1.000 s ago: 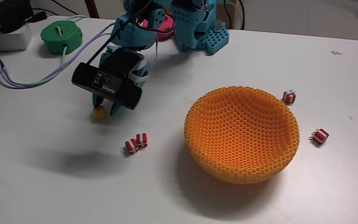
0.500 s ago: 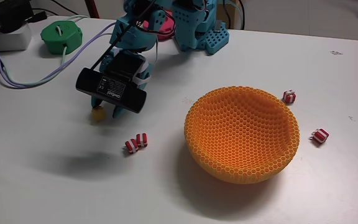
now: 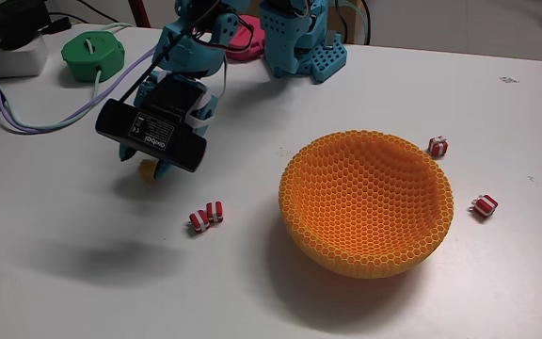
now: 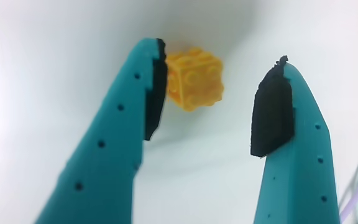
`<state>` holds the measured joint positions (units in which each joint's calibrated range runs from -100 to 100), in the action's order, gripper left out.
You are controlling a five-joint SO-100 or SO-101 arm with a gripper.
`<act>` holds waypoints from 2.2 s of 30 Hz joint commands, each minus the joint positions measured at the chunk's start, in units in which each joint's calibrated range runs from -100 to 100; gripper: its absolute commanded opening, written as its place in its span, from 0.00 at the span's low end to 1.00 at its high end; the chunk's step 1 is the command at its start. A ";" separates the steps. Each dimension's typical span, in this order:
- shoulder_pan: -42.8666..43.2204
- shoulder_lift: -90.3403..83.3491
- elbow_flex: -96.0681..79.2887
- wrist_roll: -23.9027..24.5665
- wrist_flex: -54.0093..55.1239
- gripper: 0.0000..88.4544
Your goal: Place cube pieces into the yellow basket
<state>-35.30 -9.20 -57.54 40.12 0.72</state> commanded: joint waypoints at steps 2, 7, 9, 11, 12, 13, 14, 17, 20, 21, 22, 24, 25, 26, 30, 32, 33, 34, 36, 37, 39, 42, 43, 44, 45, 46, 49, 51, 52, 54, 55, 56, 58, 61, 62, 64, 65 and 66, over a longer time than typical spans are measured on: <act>-1.42 -1.31 -0.58 0.44 -0.29 0.26; -1.42 -1.31 -2.79 0.54 -0.46 0.25; -1.51 -0.93 -2.89 0.44 -0.55 0.25; -1.61 -0.46 -2.50 0.39 -0.46 0.25; -1.61 -0.18 -2.31 0.39 -0.37 0.24; -1.61 0.20 -2.21 0.39 -0.29 0.24; -1.61 0.77 -1.92 0.39 -0.20 0.23; -1.61 2.47 -0.86 0.78 -0.46 0.16; -1.61 3.99 0.39 0.00 -0.29 0.15; -1.51 4.37 0.58 -0.20 -0.03 0.15; -1.51 4.56 0.87 -0.39 0.15 0.15; -1.51 4.65 1.16 -0.39 0.50 0.16; -1.42 4.75 1.16 -0.39 0.76 0.17; -1.42 4.84 1.25 -0.34 0.93 0.18; -1.42 5.69 2.22 -0.29 2.15 0.19; -1.33 6.17 2.99 -0.29 2.41 0.18; -1.23 6.36 3.28 -0.39 2.58 0.18; -1.14 6.55 3.56 -0.24 2.58 0.16; -1.05 6.93 3.85 0.24 2.23 0.09; -0.95 6.93 3.85 0.88 1.97 0.03; -0.77 6.93 3.47 1.12 2.06 0.00; -0.39 6.36 3.47 0.73 2.06 0.00; -0.21 5.88 3.66 0.49 2.06 0.00; -0.11 5.03 3.76 0.34 2.06 0.00; 0.07 3.99 3.76 0.24 2.06 0.00; 0.35 2.47 3.76 0.20 2.06 0.00; 1.66 -4.63 3.66 0.78 0.06 0.00; 3.52 -10.50 3.37 2.54 -2.11 0.00; 5.01 -13.53 3.56 3.03 -3.94 0.00; 9.02 -19.21 6.26 3.66 -11.49 0.00; 11.53 -21.67 8.76 3.91 -17.92 0.00; 14.61 -23.28 11.56 4.25 -25.13 0.00; 21.88 -24.70 16.85 4.88 -37.73 0.00; 35.30 -24.89 20.03 7.47 -46.51 0.00; 39.68 -24.89 20.22 8.69 -47.72 0.00; 47.14 -24.89 19.74 10.94 -49.46 0.00; 50.30 -24.89 18.88 12.16 -49.64 0.00; 53.01 -24.89 17.62 13.33 -49.46 0.00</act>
<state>9.19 -31.43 -41.18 50.57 -47.42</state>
